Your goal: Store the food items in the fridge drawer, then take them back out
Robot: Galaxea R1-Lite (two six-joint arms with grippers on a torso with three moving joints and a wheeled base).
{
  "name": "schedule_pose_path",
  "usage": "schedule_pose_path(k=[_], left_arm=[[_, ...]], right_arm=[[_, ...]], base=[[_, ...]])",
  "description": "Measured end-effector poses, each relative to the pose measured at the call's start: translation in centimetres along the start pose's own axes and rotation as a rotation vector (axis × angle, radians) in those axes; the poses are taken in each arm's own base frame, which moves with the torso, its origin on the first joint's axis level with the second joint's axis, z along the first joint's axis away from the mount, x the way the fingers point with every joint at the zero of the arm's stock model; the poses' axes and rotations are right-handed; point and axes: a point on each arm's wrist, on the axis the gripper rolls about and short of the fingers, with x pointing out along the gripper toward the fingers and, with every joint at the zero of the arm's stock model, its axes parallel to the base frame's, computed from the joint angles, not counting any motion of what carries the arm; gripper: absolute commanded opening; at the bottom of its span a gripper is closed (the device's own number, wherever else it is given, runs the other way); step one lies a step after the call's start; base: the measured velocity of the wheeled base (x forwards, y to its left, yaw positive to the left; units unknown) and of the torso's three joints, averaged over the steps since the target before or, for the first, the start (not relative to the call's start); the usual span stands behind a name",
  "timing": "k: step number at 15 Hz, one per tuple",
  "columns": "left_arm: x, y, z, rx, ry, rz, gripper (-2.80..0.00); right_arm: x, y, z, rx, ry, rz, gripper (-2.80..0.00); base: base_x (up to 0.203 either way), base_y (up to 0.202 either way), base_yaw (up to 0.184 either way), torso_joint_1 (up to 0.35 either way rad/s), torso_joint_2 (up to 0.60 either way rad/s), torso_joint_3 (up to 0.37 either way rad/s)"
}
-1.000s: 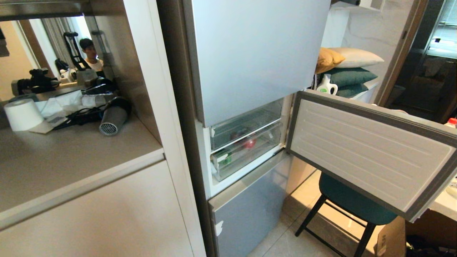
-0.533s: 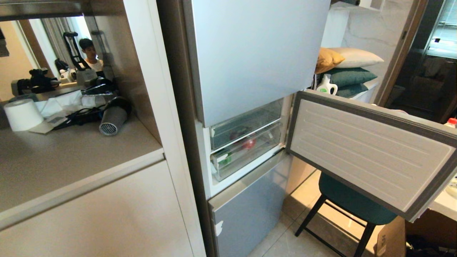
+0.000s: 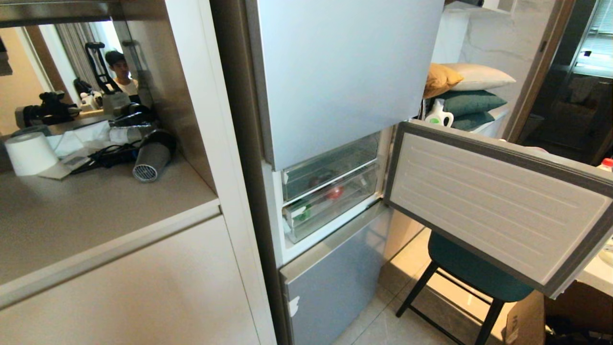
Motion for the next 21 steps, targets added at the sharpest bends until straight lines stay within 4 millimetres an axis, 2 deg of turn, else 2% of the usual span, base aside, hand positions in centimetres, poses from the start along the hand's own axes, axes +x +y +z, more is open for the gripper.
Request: schedule_pose_path(k=[3,6,10,16,21], left_arm=[[0.0,0.0,0.0,0.0,0.0,0.0,-2.8],[0.0,0.0,0.0,0.0,0.0,0.0,-2.8],[0.0,0.0,0.0,0.0,0.0,0.0,-2.8],[0.0,0.0,0.0,0.0,0.0,0.0,-2.8],[0.0,0.0,0.0,0.0,0.0,0.0,-2.8]], right_arm=[[2.8,0.6,0.2,-0.04,-0.009,0.032,-2.8],[5.6,1.3,-1.2,-0.127,0.026,0.077,-2.8],[8.3,2.7,-3.4,-0.136,0.076,0.133,-2.8],[11.1,4.6,-3.8,-0.167,0.066,0.216,-2.8],[11.8,6.0,-4.3,-0.186,0.1,0.343,-2.8]], base=[[0.0,0.0,0.0,0.0,0.0,0.0],[0.0,0.0,0.0,0.0,0.0,0.0],[0.0,0.0,0.0,0.0,0.0,0.0],[0.0,0.0,0.0,0.0,0.0,0.0],[0.0,0.0,0.0,0.0,0.0,0.0]])
